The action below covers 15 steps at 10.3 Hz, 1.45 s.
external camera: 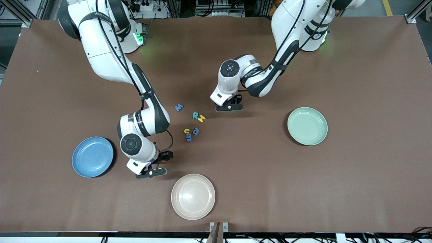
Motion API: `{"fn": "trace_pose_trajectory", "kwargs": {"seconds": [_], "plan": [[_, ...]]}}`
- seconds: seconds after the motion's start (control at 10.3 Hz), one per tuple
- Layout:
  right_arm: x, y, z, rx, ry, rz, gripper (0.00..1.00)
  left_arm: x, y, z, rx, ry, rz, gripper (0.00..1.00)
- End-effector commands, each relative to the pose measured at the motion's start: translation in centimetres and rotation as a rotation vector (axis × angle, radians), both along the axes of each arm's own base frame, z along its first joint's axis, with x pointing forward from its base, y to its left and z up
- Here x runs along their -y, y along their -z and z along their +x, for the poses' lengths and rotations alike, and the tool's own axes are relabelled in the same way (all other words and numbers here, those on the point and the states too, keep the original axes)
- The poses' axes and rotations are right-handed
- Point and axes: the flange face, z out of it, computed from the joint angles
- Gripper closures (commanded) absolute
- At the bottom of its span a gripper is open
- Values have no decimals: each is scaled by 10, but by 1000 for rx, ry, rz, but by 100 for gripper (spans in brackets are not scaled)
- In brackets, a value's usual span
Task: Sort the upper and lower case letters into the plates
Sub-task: 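Drop the Q on the green plate while the right gripper places the m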
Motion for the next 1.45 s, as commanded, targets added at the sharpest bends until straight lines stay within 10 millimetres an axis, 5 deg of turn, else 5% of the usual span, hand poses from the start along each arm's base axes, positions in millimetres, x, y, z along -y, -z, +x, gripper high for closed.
{"fn": "trace_pose_trajectory", "kwargs": {"seconds": [0.0,0.1,0.19,0.29,0.39,0.68,0.87,1.07,1.36], "plan": [[-5,1,2,-4,18,18,0,-3,-1,9,28,32,-2,55],[-5,2,2,-6,18,18,0,-2,-1,8,28,33,-2,59],[-5,2,2,-6,18,18,57,-2,-1,8,29,34,-1,65],[-3,2,2,-6,21,17,90,-3,-1,9,28,30,-2,69],[-4,4,1,-8,18,16,100,-3,-1,9,28,29,-2,72],[-3,7,0,-6,14,18,100,-10,-8,18,34,20,7,73],[-3,0,2,3,18,22,100,-39,-35,46,21,83,63,74],[9,-38,10,23,21,34,100,-71,-61,69,0,162,113,74],[63,-97,17,-34,-19,38,100,-147,-86,106,-75,341,181,73]]}}
